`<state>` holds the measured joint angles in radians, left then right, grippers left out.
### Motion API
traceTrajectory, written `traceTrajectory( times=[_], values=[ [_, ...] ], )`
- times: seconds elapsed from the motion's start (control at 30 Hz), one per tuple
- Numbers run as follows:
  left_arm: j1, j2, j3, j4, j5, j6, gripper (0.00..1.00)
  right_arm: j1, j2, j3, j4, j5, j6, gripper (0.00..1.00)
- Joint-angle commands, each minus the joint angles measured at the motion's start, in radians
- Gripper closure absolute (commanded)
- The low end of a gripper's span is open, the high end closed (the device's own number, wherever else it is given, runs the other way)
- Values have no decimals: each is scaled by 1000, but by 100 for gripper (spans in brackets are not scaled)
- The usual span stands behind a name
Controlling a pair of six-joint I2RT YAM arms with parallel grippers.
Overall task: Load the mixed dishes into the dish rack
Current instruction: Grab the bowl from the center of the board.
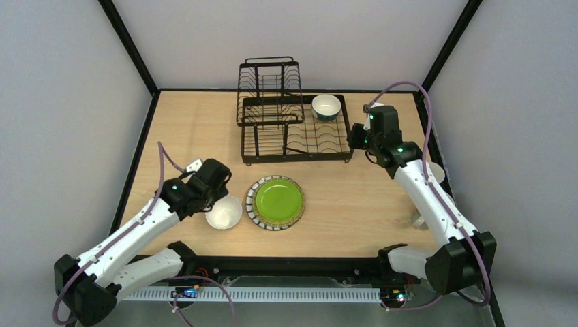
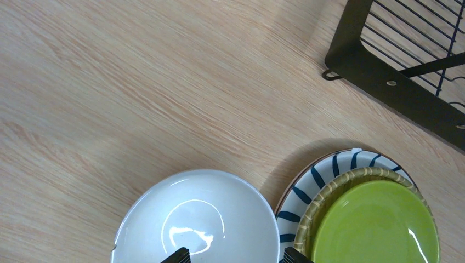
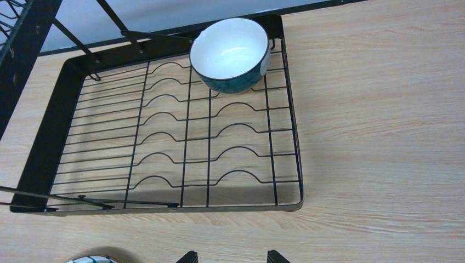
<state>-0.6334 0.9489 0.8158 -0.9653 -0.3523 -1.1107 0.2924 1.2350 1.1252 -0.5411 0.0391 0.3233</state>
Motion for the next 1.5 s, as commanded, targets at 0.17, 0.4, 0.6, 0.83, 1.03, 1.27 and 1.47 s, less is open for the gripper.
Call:
traceTrajectory(
  times=[0.17, 0.4, 0.6, 0.83, 1.03, 1.27, 1.47],
  values=[
    [1, -34, -49, -73, -30, -130, 1, 7, -61, -45, -18, -22, 9, 27],
    [0, -20, -77, -106, -16, -183, 1, 6, -77, -57, -21, -31, 10, 27],
    [0, -18, -88, -124, -10, -214, 1, 6, -94, -81, -13, -33, 10, 27],
    [0, 13, -60, -129, -28, -198, 1, 6, -94, -91, -8, -34, 7, 27],
    [0, 0, -74, -153, -37, -224, 1, 6, -89, -92, -8, -34, 9, 27],
    [0, 10, -75, -157, -39, -218, 1, 6, -91, -82, -22, -12, 12, 27],
    [0, 11, -101, -138, -25, -216, 1, 7, -95, -82, -33, 6, 26, 27]
  ],
)
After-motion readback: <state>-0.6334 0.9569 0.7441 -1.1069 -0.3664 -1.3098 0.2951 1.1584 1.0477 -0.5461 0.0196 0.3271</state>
